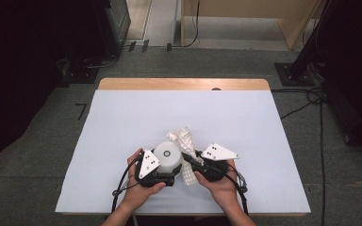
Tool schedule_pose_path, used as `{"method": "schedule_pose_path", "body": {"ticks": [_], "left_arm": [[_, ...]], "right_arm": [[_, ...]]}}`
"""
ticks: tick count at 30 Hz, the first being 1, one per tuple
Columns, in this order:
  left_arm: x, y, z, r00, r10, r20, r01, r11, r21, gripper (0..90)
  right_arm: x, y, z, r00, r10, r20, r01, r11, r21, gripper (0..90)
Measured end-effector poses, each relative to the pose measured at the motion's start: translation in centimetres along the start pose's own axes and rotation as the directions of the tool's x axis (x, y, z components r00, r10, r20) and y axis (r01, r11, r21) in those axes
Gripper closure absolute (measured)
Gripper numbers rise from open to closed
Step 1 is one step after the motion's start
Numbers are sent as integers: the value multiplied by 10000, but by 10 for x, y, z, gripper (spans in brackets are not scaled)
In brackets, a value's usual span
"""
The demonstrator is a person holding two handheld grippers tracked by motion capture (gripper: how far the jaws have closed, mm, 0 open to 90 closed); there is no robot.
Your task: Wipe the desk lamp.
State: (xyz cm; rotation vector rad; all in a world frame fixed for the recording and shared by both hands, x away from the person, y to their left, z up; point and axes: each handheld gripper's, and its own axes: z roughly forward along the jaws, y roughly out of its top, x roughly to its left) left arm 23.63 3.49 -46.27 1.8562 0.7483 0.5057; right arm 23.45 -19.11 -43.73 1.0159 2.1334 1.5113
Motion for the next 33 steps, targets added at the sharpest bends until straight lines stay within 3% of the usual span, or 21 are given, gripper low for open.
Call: {"method": "schedule_pose_path", "body": {"ticks": [3,6,9,15,20,26,33], "left_arm": [[3,3,-5,9999,-135,39,136,9995,-293,84],[6,7,-10,9999,-121,72,125,9986,-522,84],[8,7,-11,9999,-61,102,66,9985,-534,85],[5,0,-2,9998,154,122,-153,9998,-94,84],[5,0,0,9996,284,44,-284,9996,-75,84],[10,-7,4,9991,249,-332,-243,9995,178,84],[10,-11,5,9991,210,-367,-204,9996,171,82]], "right_arm": [[-2,-8,8,10000,15,-81,-11,9991,420,725],[-4,-21,21,9992,379,-132,-362,9930,1121,725],[-4,-26,26,9982,566,-186,-537,9901,1296,725],[-2,-13,12,9998,187,-104,-181,9983,554,725],[-1,-4,1,10000,-59,-65,59,9999,-107,726],[-6,-8,3,9997,-3,260,1,10000,80,725],[-17,-12,3,9977,227,634,-240,9995,197,725]]}}
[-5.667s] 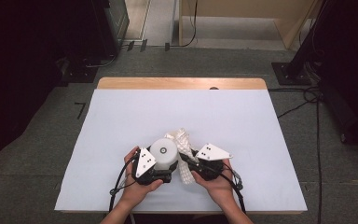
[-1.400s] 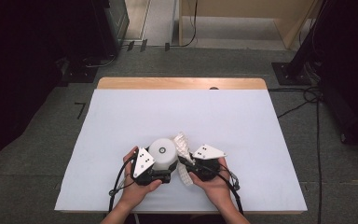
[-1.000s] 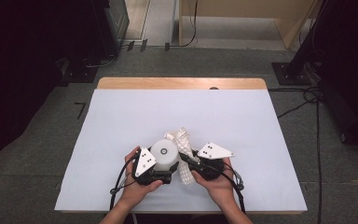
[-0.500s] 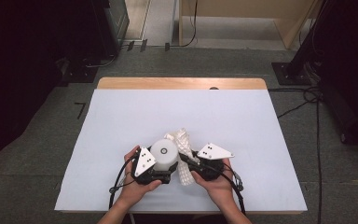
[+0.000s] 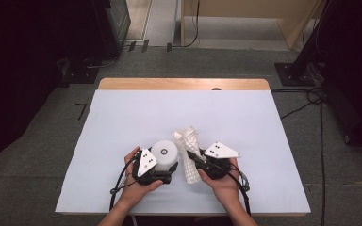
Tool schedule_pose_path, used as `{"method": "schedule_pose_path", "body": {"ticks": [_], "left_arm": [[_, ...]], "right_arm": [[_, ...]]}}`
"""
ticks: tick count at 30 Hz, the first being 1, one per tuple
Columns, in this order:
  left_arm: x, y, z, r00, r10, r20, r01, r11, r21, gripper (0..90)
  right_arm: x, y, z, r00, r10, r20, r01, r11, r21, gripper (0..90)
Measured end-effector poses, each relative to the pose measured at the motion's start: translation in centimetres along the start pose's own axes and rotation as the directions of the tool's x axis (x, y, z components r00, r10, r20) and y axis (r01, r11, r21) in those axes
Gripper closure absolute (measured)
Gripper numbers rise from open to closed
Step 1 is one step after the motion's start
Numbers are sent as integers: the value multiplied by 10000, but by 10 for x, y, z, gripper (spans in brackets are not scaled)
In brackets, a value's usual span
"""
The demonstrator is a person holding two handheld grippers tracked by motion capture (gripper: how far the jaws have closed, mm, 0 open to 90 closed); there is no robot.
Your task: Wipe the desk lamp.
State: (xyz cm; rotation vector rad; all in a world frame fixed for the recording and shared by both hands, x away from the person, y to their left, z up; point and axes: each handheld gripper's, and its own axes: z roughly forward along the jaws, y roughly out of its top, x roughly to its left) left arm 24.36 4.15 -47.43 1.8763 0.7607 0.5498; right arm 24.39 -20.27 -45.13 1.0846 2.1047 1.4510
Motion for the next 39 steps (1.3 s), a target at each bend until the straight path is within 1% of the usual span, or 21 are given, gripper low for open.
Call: {"method": "schedule_pose_path", "body": {"ticks": [1,2,3,5,7,8,12,14,15,17,19,21,23,24,26,27,29,31,33,35,39], "left_arm": [[-2,0,-1,9996,78,-260,-81,9999,-134,75],[-5,1,-3,9981,27,-618,-47,9994,-336,56],[-7,3,-5,9969,-140,-780,103,9988,-481,54],[-12,6,-8,9927,-195,-1194,116,9978,-660,53],[-16,8,-8,9878,-145,-1548,57,9983,-574,53],[-18,8,-7,9830,-122,-1829,40,9990,-454,53],[-24,9,-3,9721,-349,-2320,345,9994,-58,44],[-27,9,-1,9670,-341,-2525,370,9993,67,52],[-27,8,-1,9671,-379,-2516,403,9992,47,53],[-24,8,-2,9725,-465,-2281,481,9988,14,65],[-19,9,-3,9793,-651,-1918,651,9979,-62,74],[-12,10,-5,9853,-737,-1543,736,9973,-62,80],[-4,11,-9,9900,-1055,-934,1026,9941,-352,82],[0,12,-11,9906,-1267,-517,1241,9910,-510,83],[8,15,-16,9890,-1460,252,1475,9859,-791,83],[10,16,-17,9882,-1471,431,1503,9848,-867,83],[12,17,-19,9916,-1201,471,1239,9883,-890,83],[12,16,-18,9933,-1024,533,1066,9909,-819,84],[11,15,-17,9942,-872,632,915,9935,-671,84],[8,14,-14,9944,-700,790,745,9956,-563,84],[2,11,-7,9931,-432,1095,451,9989,-153,84]], "right_arm": [[-2,0,0,10000,26,34,-26,10000,14,725],[-3,-1,0,9999,67,89,-67,10000,0,726],[-4,-1,-1,9998,134,143,-134,9999,20,725],[-7,-2,-1,9995,190,234,-191,9998,22,725],[-9,-2,-2,9990,270,347,-271,9996,16,725],[-10,-2,-3,9987,324,381,-326,9995,39,725],[-12,-5,0,9982,246,554,-254,9996,138,724],[-12,-7,2,9982,251,537,-264,9994,226,725],[-11,-8,3,9983,233,526,-247,9993,272,724],[-10,-9,5,9988,173,460,-190,9991,367,724],[-8,-11,8,9991,139,409,-158,9988,463,724],[-5,-13,11,9994,59,331,-79,9982,590,725],[-1,-15,14,9998,-60,203,44,9972,745,725],[2,-16,16,9998,-144,127,133,9964,834,725],[8,-17,20,9995,-310,-52,313,9946,993,725],[11,-18,22,9990,-426,-141,439,9939,1009,725],[17,-18,23,9978,-576,-342,606,9937,938,725],[21,-16,23,9964,-707,-464,742,9940,800,725],[22,-14,20,9958,-730,-545,763,9952,606,726],[22,-10,16,9961,-664,-578,687,9969,387,726],[19,-1,4,9960,-666,-589,650,9975,-288,727]]}}
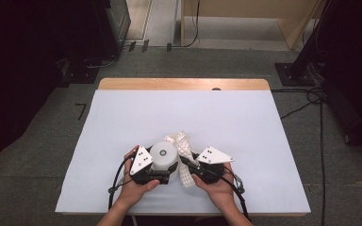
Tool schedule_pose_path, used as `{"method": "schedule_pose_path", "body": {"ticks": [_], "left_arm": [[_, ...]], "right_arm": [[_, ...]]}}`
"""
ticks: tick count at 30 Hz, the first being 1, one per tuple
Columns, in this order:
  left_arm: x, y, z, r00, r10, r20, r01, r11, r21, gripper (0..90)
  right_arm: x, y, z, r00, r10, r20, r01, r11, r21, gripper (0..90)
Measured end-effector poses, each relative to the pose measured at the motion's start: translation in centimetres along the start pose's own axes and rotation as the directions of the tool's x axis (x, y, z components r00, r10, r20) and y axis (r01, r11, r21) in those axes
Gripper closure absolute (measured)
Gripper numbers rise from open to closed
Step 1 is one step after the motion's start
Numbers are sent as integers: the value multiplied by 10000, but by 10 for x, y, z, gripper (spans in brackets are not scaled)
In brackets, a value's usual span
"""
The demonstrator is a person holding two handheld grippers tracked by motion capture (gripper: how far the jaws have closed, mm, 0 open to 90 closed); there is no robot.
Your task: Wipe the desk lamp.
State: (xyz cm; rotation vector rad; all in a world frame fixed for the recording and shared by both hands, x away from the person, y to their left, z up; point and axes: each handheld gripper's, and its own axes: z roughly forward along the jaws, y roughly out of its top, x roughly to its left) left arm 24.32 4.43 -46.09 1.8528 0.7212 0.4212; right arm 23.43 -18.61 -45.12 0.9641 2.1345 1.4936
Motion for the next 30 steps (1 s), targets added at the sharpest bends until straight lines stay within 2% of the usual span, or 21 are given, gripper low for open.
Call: {"method": "schedule_pose_path", "body": {"ticks": [2,5,13,16,20,27,30], "left_arm": [[-2,-1,2,9999,132,-36,-132,9999,61,84],[-1,1,0,9999,145,-50,-146,9999,-60,84],[7,8,-14,9998,-67,-178,54,9973,-726,84],[8,9,-15,9998,-85,-205,69,9970,-774,85],[7,7,-12,9999,32,-148,-40,9984,-571,85],[0,0,0,9989,463,-32,-463,9989,85,85],[-1,-1,1,9987,517,28,-517,9986,127,85]], "right_arm": [[-1,4,-5,10000,-65,-3,65,9996,-275,727],[-2,4,-5,9999,-83,-72,81,9997,-248,727],[-2,-14,16,9997,-31,-223,50,9964,850,727],[-1,-16,19,9997,-21,-261,48,9945,1046,727],[-1,-14,16,9998,-5,-212,24,9960,897,727],[-2,-2,2,9999,-122,-58,123,9998,142,727],[-3,1,-2,9999,-142,40,142,9998,-139,727]]}}
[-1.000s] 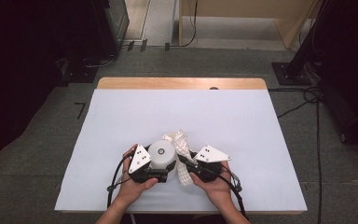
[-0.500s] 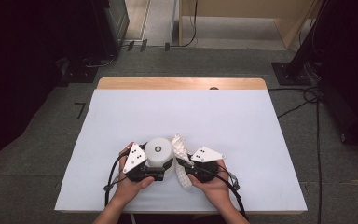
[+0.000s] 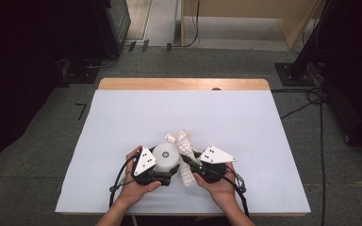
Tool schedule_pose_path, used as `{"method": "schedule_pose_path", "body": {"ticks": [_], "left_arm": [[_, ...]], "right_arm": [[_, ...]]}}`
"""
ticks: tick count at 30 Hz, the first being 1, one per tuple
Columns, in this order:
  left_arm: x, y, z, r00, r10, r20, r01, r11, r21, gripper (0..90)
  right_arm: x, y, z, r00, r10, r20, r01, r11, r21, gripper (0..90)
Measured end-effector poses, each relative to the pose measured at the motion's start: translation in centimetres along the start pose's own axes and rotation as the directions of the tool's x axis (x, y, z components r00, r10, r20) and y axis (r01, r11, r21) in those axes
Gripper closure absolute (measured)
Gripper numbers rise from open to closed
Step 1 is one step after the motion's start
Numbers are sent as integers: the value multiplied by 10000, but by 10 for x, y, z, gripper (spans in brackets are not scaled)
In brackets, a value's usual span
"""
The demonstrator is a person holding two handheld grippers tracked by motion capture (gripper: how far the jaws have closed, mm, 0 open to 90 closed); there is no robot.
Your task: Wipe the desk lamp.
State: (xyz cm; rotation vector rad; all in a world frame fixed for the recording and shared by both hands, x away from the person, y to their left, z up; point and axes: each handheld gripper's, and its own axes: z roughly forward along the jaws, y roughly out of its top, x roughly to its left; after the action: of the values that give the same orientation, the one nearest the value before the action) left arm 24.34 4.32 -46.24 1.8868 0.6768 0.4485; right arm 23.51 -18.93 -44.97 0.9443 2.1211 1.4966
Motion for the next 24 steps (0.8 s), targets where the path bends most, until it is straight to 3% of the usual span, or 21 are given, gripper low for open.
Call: {"method": "schedule_pose_path", "body": {"ticks": [4,10,24], "left_arm": [[1,2,-4,10000,-43,-68,41,9997,-259,85],[5,7,-15,9996,-166,-233,141,9944,-1048,85],[17,-6,-8,9956,-329,-879,248,9954,-924,84]], "right_arm": [[0,-1,2,10000,-40,-65,41,9999,154,727],[1,-8,10,10000,-61,-62,65,9983,577,727],[-17,-10,3,9965,408,727,-447,9976,528,727]]}}
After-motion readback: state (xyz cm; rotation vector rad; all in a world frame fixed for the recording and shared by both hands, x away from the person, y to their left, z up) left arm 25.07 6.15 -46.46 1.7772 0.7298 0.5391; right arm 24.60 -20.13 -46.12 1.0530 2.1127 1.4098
